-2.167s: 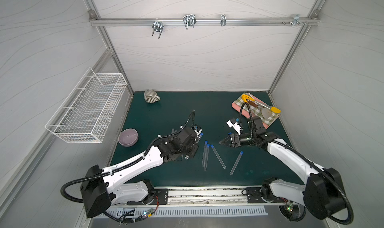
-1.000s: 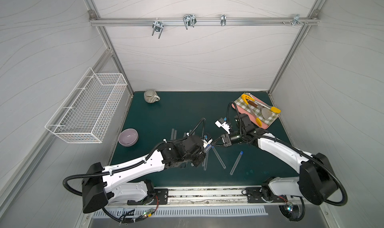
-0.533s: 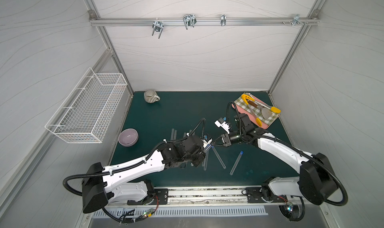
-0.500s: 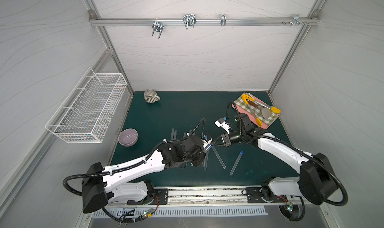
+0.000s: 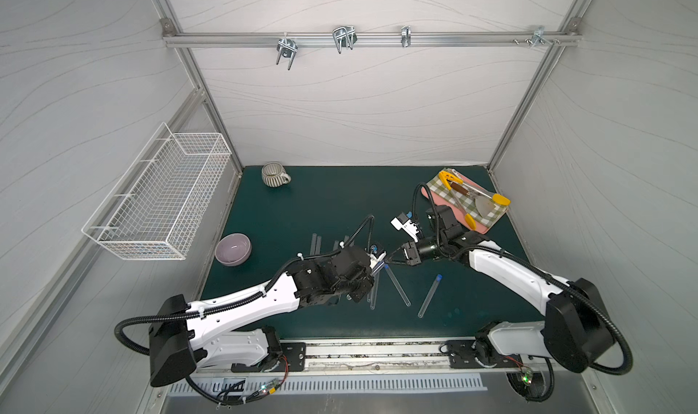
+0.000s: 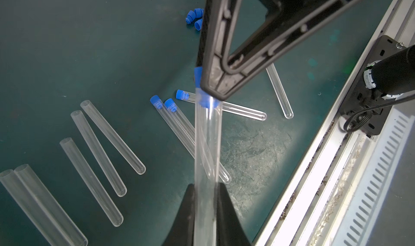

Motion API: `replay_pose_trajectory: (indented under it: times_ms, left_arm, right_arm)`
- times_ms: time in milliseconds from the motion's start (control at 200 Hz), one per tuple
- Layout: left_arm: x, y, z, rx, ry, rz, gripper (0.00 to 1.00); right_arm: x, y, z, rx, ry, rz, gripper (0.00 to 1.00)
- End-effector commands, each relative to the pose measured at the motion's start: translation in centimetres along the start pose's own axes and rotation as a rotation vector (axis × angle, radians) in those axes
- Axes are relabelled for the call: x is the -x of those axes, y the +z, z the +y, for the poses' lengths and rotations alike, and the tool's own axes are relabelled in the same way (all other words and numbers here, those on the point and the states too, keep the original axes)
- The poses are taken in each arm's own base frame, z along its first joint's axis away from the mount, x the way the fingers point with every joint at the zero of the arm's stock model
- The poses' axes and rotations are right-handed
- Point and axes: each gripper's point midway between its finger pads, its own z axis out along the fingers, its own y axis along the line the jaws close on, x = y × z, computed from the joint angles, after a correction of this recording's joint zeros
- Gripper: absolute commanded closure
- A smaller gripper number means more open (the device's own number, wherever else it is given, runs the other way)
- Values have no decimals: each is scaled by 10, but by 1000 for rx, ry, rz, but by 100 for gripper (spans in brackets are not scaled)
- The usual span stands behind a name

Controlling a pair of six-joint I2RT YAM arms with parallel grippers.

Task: Remove stoppers from test tubes
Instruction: Open the stopper on the test tube.

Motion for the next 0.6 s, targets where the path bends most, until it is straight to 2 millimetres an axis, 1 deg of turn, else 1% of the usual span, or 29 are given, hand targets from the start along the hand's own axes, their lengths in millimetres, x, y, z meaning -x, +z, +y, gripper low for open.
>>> replay_pose_trajectory:
  times_ms: [0,65,290,430,595]
  left_arm:
    - [-1,-4,10,60,18,20,100]
    - [-2,-2,11,67,17,29,100]
    - [-4,0,11,74,21,46,100]
    - [-6,2,12,78,24,54,100]
    - [-8,3,14,89,26,67,100]
  right_arm:
    - [10,-16,-9,-112,-33,-37,100]
    - [12,-20,-10,-111,-28,-53,100]
    - [22,-34,2,0,-21,-129,100]
    - [26,-39,7,34,-27,-149,100]
    - [26,-42,4,18,-26,-156,100]
